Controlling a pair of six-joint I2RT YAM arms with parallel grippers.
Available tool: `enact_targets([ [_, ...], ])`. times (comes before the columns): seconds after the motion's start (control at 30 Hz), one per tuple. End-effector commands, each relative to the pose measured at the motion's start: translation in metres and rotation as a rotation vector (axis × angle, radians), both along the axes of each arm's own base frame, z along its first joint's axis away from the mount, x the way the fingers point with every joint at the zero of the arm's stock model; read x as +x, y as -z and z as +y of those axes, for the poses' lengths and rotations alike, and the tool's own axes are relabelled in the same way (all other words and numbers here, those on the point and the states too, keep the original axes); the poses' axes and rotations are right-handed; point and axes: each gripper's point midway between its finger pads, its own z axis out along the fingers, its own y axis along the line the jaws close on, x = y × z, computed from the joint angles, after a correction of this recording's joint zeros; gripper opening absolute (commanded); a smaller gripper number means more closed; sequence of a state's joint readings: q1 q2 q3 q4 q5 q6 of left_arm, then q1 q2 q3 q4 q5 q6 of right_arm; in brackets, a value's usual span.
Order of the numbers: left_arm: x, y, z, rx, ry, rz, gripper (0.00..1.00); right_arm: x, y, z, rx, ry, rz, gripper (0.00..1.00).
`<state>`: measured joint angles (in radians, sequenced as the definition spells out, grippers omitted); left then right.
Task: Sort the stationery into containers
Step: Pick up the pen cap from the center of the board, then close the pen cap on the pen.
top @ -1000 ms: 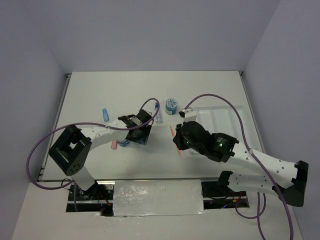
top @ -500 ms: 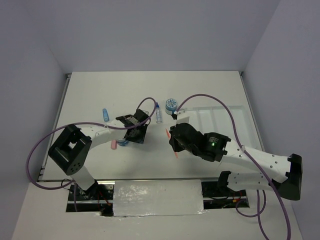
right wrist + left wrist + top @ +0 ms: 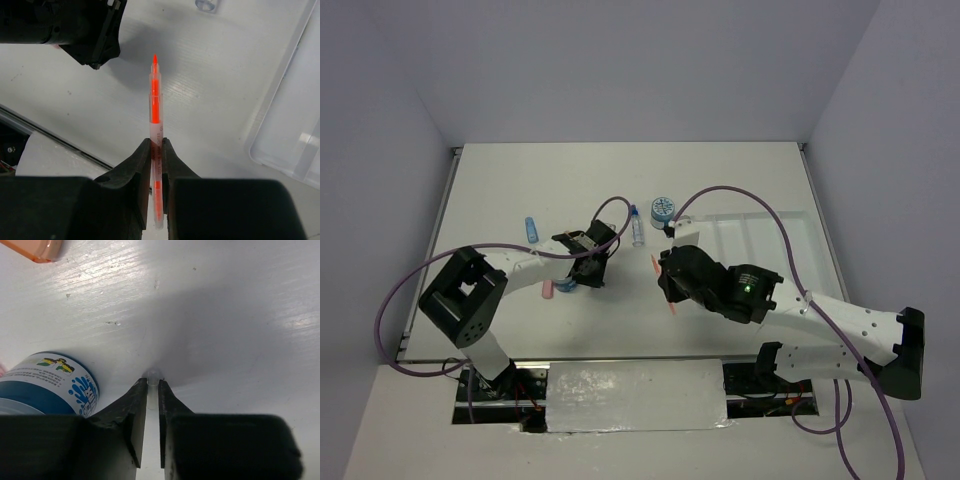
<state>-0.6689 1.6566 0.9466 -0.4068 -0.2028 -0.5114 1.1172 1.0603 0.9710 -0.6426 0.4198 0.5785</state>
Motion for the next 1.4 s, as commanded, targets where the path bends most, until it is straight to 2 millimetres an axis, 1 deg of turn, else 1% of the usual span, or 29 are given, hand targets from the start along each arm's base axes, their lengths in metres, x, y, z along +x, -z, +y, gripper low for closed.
enact_targets([
  [0.0, -0.009, 0.014, 0.001, -0.001, -0.019, 0.054, 0.24, 0.004, -0.02, 0.002, 0.029, 0.011, -0.043, 0.0],
  [0.03, -0.01, 0.015, 0.001, -0.002, -0.021, 0.059, 0.19, 0.003, -0.021, 0.002, 0.034, 0.008, -0.044, 0.0],
  [0.07, -0.013, 0.017, 0.002, -0.002, -0.021, 0.067, 0.1, 0.003, -0.02, 0.002, 0.037, 0.009, -0.043, 0.0],
  [0.13, -0.016, 0.019, 0.0, -0.018, -0.02, 0.082, 0.0, 0.0, -0.024, 0.005, 0.062, -0.016, -0.044, 0.0],
  [0.17, -0.017, 0.018, -0.002, -0.031, -0.017, 0.08, 0.0, -0.001, -0.023, 0.009, 0.084, -0.029, -0.049, 0.0],
  [0.23, -0.016, 0.003, -0.013, -0.102, -0.009, 0.058, 0.0, 0.0, -0.019, 0.008, 0.11, -0.03, -0.054, 0.0],
  [0.27, -0.012, -0.014, -0.019, -0.15, -0.006, 0.019, 0.0, 0.001, -0.023, 0.013, 0.15, -0.035, -0.066, 0.0],
  [0.3, -0.009, -0.026, -0.024, -0.188, -0.017, -0.003, 0.0, 0.002, -0.023, 0.016, 0.17, -0.044, -0.074, 0.0],
  [0.33, -0.004, -0.043, -0.032, -0.241, -0.017, -0.041, 0.0, 0.001, -0.016, 0.016, 0.18, -0.055, -0.075, 0.0],
  [0.37, 0.0, -0.057, -0.036, -0.28, -0.025, -0.075, 0.0, 0.0, -0.026, 0.029, 0.257, -0.089, -0.095, 0.0],
  [0.4, 0.005, -0.086, -0.042, -0.358, -0.056, -0.137, 0.0, -0.001, -0.027, 0.033, 0.291, -0.102, -0.1, 0.0],
  [0.43, 0.008, -0.102, -0.046, -0.411, -0.069, -0.174, 0.0, -0.003, -0.019, 0.034, 0.299, -0.106, -0.095, 0.0],
  [0.47, 0.015, -0.122, -0.055, -0.49, -0.07, -0.233, 0.0, -0.002, -0.028, 0.041, 0.353, -0.112, -0.114, 0.0],
  [0.5, 0.017, -0.151, -0.059, -0.581, -0.096, -0.289, 0.0, -0.001, -0.029, 0.044, 0.381, -0.113, -0.119, 0.0],
  [0.53, 0.018, -0.163, -0.061, -0.632, -0.104, -0.321, 0.0, -0.003, -0.023, 0.046, 0.39, -0.12, -0.114, 0.0],
  [0.57, 0.02, -0.196, -0.068, -0.735, -0.091, -0.394, 0.0, -0.003, -0.033, 0.054, 0.448, -0.141, -0.135, 0.0],
  [0.6, 0.019, -0.205, -0.07, -0.786, -0.113, -0.407, 0.0, -0.006, -0.029, 0.056, 0.46, -0.144, -0.128, 0.0],
  [0.63, 0.019, -0.216, -0.071, -0.833, -0.118, -0.43, 0.0, -0.004, -0.037, 0.059, 0.502, -0.138, -0.143, 0.0],
  [0.67, 0.019, -0.245, -0.073, -0.932, -0.12, -0.491, 0.0, -0.005, -0.04, 0.06, 0.521, -0.138, -0.146, 0.0],
  [0.7, 0.017, -0.247, -0.072, -0.963, -0.126, -0.5, 0.0, -0.004, -0.044, 0.06, 0.542, -0.117, -0.151, 0.0],
  [0.73, 0.015, -0.254, -0.072, -1.0, -0.127, -0.516, 0.0, -0.004, -0.044, 0.06, 0.554, -0.11, -0.154, 0.0],
  [0.77, 0.011, -0.266, -0.071, -1.064, -0.13, -0.543, 0.0, -0.004, -0.051, 0.062, 0.584, -0.104, -0.169, 0.0],
  [0.83, 0.007, -0.28, -0.07, -1.127, -0.129, -0.565, 0.0, -0.003, -0.057, 0.063, 0.607, -0.098, -0.179, 0.0],
  [0.87, 0.004, -0.282, -0.071, -1.144, -0.111, -0.56, 0.0, -0.001, -0.062, 0.065, 0.609, -0.097, -0.189, 0.0],
  [1.03, -0.004, -0.287, -0.072, -1.157, -0.082, -0.551, 0.0, 0.008, -0.063, 0.064, 0.565, -0.056, -0.201, 0.0],
  [1.07, -0.005, -0.285, -0.072, -1.158, -0.079, -0.546, 0.0, 0.01, -0.07, 0.065, 0.566, -0.044, -0.201, 0.0],
  [1.1, -0.007, -0.287, -0.071, -1.16, -0.078, -0.551, 0.0, 0.013, -0.057, 0.065, 0.516, -0.026, -0.181, 0.0],
  [1.2, -0.008, -0.287, -0.067, -1.161, -0.085, -0.561, 0.0, 0.012, -0.056, 0.071, 0.517, -0.041, -0.171, 0.0],
  [1.37, -0.009, -0.288, -0.068, -1.154, -0.069, -0.567, 0.0, 0.013, -0.055, 0.07, 0.516, -0.038, -0.174, 0.0],
])
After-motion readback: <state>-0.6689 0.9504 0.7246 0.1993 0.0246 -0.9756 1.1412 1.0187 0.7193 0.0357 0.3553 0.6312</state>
